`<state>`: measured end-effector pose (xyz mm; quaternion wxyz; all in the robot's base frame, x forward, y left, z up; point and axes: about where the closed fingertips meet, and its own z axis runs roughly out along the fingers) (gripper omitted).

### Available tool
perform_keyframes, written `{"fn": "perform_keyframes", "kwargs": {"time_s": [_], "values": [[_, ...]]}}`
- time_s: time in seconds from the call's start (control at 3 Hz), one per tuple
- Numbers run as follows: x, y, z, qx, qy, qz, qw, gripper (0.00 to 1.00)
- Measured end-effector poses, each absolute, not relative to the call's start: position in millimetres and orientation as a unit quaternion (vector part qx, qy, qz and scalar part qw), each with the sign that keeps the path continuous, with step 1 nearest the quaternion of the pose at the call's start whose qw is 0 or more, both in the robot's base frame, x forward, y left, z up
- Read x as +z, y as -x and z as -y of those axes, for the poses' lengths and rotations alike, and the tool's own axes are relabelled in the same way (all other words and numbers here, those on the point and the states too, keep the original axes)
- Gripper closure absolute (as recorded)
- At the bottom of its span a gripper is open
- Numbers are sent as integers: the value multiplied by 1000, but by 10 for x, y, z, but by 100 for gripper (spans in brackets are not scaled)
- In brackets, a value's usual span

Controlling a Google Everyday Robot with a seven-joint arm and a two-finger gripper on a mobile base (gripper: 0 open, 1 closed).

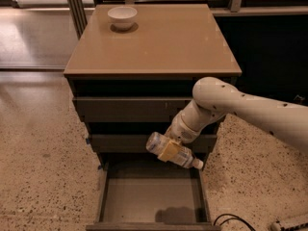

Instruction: Place blue plastic bottle into bottom drawer

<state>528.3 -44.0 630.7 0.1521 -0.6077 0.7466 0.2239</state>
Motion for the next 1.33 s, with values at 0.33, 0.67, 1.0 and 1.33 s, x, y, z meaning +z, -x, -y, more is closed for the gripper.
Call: {"fn": "perform_keyframes", "kwargs": {"time_s": [0.33, 0.67, 1.0, 1.33], "values": [[5920, -5141, 481, 183, 603, -765, 136, 100], [5731, -5068, 501, 168, 599, -771, 134, 100], [5731, -5068, 501, 168, 599, -771, 134, 100], [5584, -4972, 523, 165, 600, -772, 134, 100]]}}
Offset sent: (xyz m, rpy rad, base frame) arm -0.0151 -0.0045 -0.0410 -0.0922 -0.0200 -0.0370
